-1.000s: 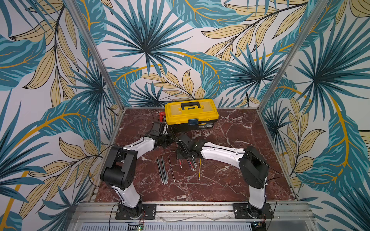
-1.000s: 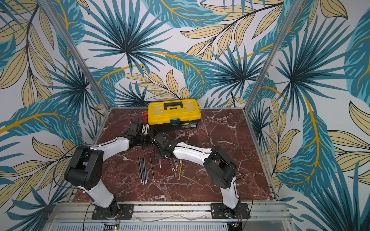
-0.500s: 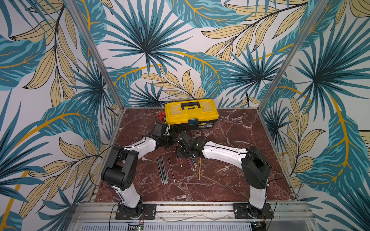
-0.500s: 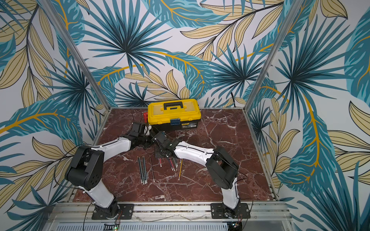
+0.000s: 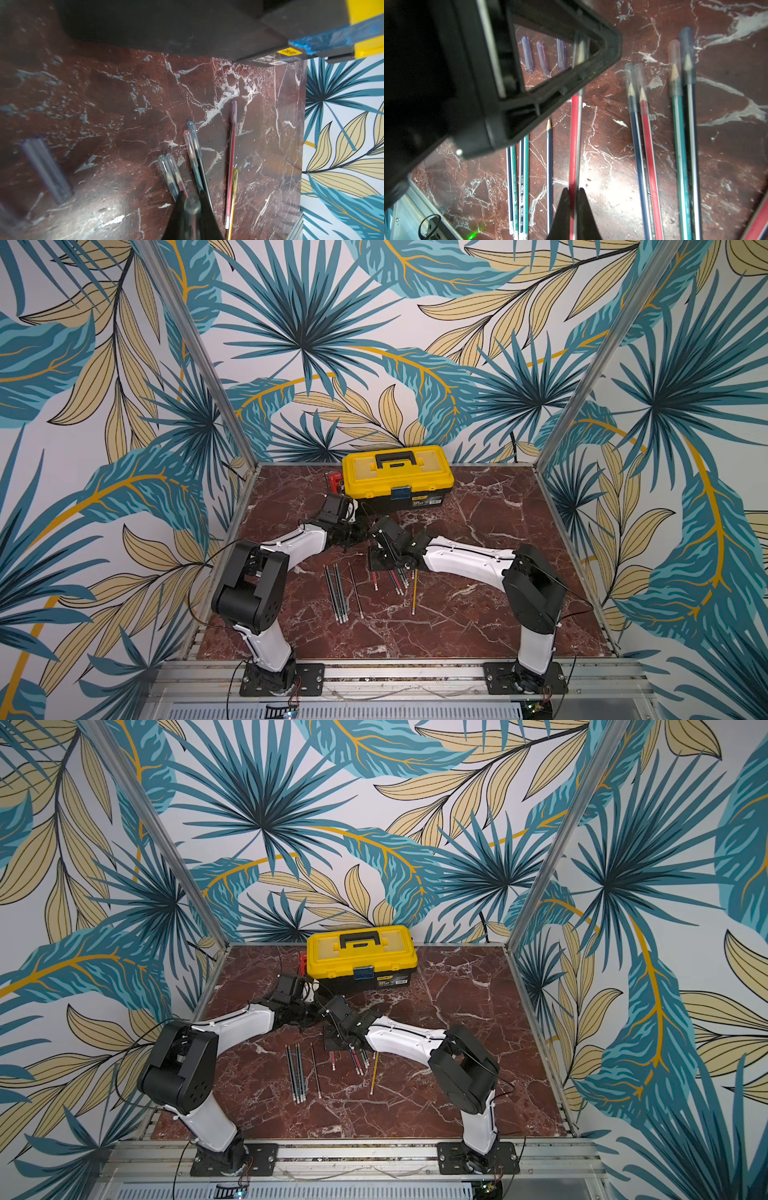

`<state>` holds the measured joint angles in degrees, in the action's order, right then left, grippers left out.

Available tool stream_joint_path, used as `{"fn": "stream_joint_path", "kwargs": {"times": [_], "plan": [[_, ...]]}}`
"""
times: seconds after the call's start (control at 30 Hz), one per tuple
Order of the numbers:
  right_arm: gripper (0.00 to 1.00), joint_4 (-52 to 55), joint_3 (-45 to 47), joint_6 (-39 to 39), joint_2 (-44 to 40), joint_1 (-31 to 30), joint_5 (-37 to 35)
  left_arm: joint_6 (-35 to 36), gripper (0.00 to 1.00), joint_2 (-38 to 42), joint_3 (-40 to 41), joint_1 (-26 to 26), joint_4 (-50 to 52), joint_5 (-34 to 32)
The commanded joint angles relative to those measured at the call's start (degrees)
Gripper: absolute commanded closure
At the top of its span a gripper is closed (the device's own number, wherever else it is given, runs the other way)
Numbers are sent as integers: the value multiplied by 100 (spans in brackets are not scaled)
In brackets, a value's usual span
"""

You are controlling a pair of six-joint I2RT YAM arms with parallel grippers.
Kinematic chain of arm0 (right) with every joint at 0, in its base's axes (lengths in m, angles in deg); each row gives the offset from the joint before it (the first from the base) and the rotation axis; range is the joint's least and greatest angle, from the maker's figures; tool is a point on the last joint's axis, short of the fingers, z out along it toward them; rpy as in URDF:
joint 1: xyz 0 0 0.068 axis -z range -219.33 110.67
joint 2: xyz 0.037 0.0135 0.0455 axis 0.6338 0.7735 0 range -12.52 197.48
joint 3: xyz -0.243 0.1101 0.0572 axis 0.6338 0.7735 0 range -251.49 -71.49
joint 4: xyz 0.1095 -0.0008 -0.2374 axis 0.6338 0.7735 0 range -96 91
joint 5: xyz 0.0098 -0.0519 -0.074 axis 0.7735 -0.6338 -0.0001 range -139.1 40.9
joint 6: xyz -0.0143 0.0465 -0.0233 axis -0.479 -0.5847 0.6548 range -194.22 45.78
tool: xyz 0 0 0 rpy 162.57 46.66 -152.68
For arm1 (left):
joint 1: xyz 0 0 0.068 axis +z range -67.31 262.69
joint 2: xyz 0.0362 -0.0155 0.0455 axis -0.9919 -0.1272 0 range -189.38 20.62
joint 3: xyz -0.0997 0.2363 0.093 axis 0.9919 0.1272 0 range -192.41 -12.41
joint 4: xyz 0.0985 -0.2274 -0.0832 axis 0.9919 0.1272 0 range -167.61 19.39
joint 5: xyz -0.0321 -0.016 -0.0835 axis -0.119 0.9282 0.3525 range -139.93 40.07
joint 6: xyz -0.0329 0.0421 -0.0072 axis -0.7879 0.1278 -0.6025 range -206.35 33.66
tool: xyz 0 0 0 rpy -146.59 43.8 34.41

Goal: Remove the protective cover of the pencils
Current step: Remove the protective sleeve from the pencil.

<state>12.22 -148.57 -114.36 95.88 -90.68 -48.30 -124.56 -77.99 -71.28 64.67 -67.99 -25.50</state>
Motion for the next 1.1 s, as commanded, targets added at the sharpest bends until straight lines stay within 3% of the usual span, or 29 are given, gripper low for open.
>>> {"fn": "stream_joint_path", "kwargs": {"times": [0.0,0.33,1.07], "plan": [[100,295,300,-20,-339,-157,384,359,99,-40,-354,89,-198,-600],[100,-115,753,-453,-548,-495,181,43,100,-212,-608,122,543,-1137],[100,-1115,1452,-1311,-833,-1121,25,-142,100,200,-388,387,575,-1219]]}}
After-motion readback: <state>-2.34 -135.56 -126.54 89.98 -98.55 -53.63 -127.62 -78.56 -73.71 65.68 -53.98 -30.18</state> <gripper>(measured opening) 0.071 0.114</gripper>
